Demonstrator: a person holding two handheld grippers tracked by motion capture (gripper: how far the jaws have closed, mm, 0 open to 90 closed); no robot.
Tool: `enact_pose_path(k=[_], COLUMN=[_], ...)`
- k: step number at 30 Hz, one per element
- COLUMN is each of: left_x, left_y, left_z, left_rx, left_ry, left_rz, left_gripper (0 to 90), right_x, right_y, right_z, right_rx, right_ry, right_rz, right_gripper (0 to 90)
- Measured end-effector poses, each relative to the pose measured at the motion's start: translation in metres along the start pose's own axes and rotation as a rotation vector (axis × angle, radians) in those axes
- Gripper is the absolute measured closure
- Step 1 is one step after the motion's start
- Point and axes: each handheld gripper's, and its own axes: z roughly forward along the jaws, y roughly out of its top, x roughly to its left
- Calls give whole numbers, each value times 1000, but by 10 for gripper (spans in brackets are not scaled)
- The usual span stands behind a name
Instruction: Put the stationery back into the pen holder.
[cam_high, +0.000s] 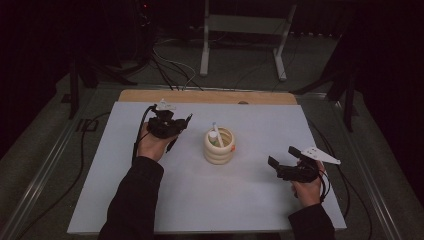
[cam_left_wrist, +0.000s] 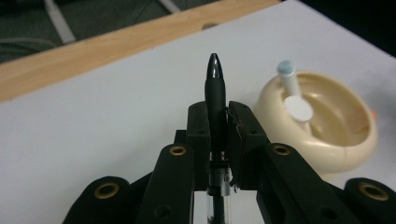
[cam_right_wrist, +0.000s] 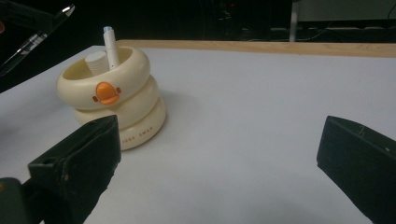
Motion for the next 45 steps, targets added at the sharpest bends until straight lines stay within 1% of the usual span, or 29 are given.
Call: enact_pose_path(k=[3, 5, 7, 11, 20, 24, 25, 30, 35, 43, 45], left_x=[-2, -2, -5, -9, -14, -16, -17, -20, -28, -36, -37], left_y=[2, 2, 5, 10, 18, 22, 23, 27, 34, 44, 47], left_z=[-1, -1, -1, -3, -3, -2, -2, -1, 3, 8, 9], left_rx=[-14, -14, -17, -35, -56, -60, -57, -70, -68, -84, -89], left_ry=[-18, -18, -24, -30, -56, -74, -77, -100, -120, -147, -155], left_rz=[10, 10, 26, 40, 55, 57, 68, 74, 107, 118, 114], left_gripper=[807, 807, 807, 807, 807, 807, 807, 806, 806, 806, 806], right_x=[0, 0, 1, 1, 1, 1, 1, 1, 1, 1, 1], right_y=[0, 0, 0, 0, 0, 0, 0, 0, 0, 0, 0], right_z=[0, 0, 0, 0, 1, 1, 1, 1, 1, 2, 2], right_rx=[1, 1, 2, 3, 4, 4, 4, 4, 5, 5, 5], right_ry=[1, 1, 0, 1, 1, 0, 0, 1, 2, 3, 3], right_rz=[-1, -1, -2, -4, -5, -6, -6, -6, -5, -5, -5], right_gripper=[0, 0, 0, 0, 0, 0, 0, 0, 0, 0, 0])
